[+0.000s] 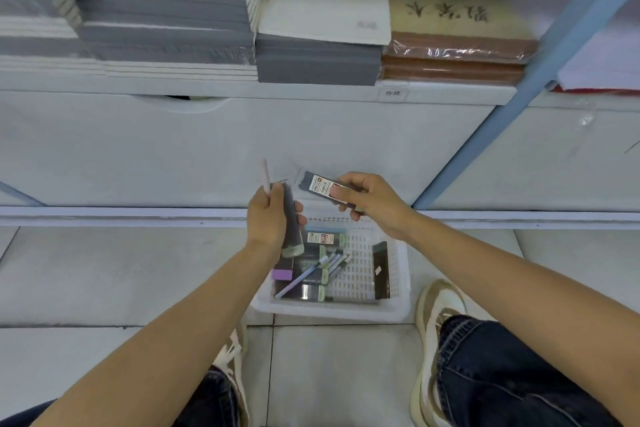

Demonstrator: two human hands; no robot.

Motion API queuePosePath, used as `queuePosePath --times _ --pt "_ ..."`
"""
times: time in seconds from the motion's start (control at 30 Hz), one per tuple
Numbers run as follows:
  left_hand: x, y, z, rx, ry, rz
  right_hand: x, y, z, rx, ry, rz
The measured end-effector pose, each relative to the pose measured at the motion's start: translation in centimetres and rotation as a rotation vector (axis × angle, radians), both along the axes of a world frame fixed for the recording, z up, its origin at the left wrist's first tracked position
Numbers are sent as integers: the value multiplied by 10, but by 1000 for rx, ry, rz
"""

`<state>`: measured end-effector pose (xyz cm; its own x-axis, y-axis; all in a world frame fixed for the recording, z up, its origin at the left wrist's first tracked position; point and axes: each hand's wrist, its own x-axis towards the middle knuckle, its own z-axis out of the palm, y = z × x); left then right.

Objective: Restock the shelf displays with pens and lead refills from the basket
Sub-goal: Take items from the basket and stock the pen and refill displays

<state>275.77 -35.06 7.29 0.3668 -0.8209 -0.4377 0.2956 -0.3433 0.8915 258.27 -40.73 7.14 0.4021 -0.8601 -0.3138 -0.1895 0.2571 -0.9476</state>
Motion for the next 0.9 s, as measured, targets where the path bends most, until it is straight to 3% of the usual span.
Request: queuePosePath --times 0.17,0.33,0.43,0.6,0.9 --pt "2 -6 49 -38 -247 -121 -17 -15 63 -113 97 179" --pt "-5 -4 98 -157 -378 -254 -30 -14 129 -253 137 255" --pt "-13 -3 130 -241 -381 -274 -35 -13 167 -373 125 186" --pt "-26 -4 190 -349 -388 -310 -49 -10 226 -483 -163 -35" --pt "-56 -24 290 -458 -299 -441 -99 -18 360 -1005 -32 -257"
